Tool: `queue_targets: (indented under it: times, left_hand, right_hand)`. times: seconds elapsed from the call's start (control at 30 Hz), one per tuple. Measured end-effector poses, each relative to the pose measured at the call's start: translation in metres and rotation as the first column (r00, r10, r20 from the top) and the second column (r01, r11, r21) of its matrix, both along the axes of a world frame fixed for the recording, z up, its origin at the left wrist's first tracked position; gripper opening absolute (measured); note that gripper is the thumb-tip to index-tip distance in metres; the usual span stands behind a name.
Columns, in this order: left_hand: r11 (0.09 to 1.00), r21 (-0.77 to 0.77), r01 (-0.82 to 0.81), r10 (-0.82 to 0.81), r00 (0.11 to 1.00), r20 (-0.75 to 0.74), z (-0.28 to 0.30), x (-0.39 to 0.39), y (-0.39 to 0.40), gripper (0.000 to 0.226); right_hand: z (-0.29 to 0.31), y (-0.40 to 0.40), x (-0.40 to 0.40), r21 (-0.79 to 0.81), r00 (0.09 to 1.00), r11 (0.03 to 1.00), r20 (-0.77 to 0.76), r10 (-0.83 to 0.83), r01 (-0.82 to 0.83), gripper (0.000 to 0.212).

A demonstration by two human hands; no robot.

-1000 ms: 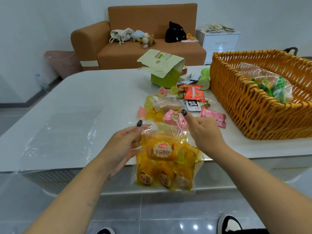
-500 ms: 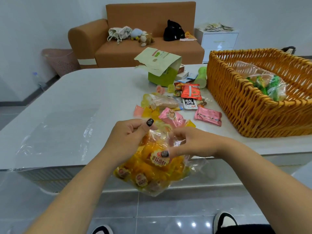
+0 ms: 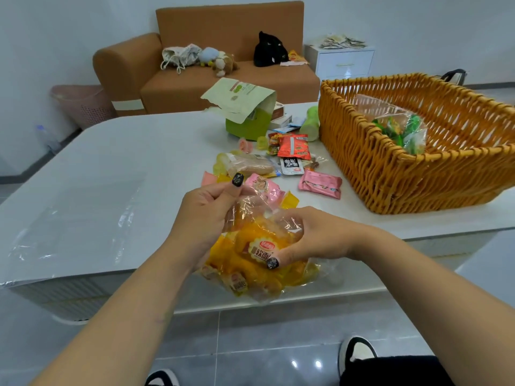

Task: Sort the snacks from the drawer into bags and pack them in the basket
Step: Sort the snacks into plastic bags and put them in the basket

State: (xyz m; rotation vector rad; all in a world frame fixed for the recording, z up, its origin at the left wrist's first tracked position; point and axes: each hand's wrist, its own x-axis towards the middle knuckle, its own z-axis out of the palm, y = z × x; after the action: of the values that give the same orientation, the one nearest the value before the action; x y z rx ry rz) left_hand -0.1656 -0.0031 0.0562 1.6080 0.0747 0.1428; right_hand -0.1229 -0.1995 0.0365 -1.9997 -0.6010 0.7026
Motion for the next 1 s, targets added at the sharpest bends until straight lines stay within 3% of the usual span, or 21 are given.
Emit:
queue_targets:
  times: [0.13,0.2,0.3,0.47,0.53,0.63,0.8,0.87,1.0]
  left_hand:
    - [0.999,0.029,-0.029,0.027,0.998,0.05,0.002,0.001,-0.014,0.022]
    - [0.975,0.22,-0.032,0.002,0.991,0.136,0.0,-0.004,-0.02,0.023]
    - [0.829,0.559,-0.025,-0.088,0.981,0.175,-0.008,-0.017,-0.026,0.03]
    - [0.665,0.747,0.01,-0.195,0.968,0.161,-0.027,-0.031,-0.036,0.064]
    - [0.665,0.746,0.036,-0.18,0.977,0.114,-0.025,-0.035,-0.048,0.065]
    - [0.735,0.674,0.076,-0.179,0.98,0.085,-0.016,-0.038,-0.077,0.065]
    - [0.79,0.584,0.187,-0.258,0.965,0.039,0.001,-0.031,-0.122,0.065]
    - [0.809,0.55,0.206,-0.279,0.959,0.051,0.008,-0.023,-0.133,0.062]
    - [0.824,0.517,0.232,-0.301,0.952,0.054,0.026,-0.004,-0.139,0.058]
  right_hand:
    - [0.0,-0.015,-0.007,0.056,0.997,0.996,0.045,-0.066,0.063,0.056]
    - [0.001,-0.03,-0.009,0.071,0.995,0.993,0.045,-0.093,0.09,0.055]
    - [0.003,-0.055,-0.013,0.128,0.984,0.977,0.023,-0.178,0.173,0.061]
    - [0.021,-0.087,-0.025,0.288,0.916,0.872,-0.051,-0.398,0.395,0.067]
    - [0.03,-0.091,-0.032,0.401,0.873,0.782,-0.115,-0.474,0.477,0.068]
    - [0.048,-0.093,-0.038,0.549,0.796,0.614,-0.175,-0.579,0.567,0.064]
    - [0.096,-0.115,-0.024,0.697,0.673,0.448,-0.068,-0.737,0.56,0.062]
    - [0.111,-0.13,-0.009,0.743,0.563,0.386,0.016,-0.827,0.546,0.058]
    - [0.125,-0.163,0.031,0.739,0.251,0.377,0.282,-0.926,0.559,0.059]
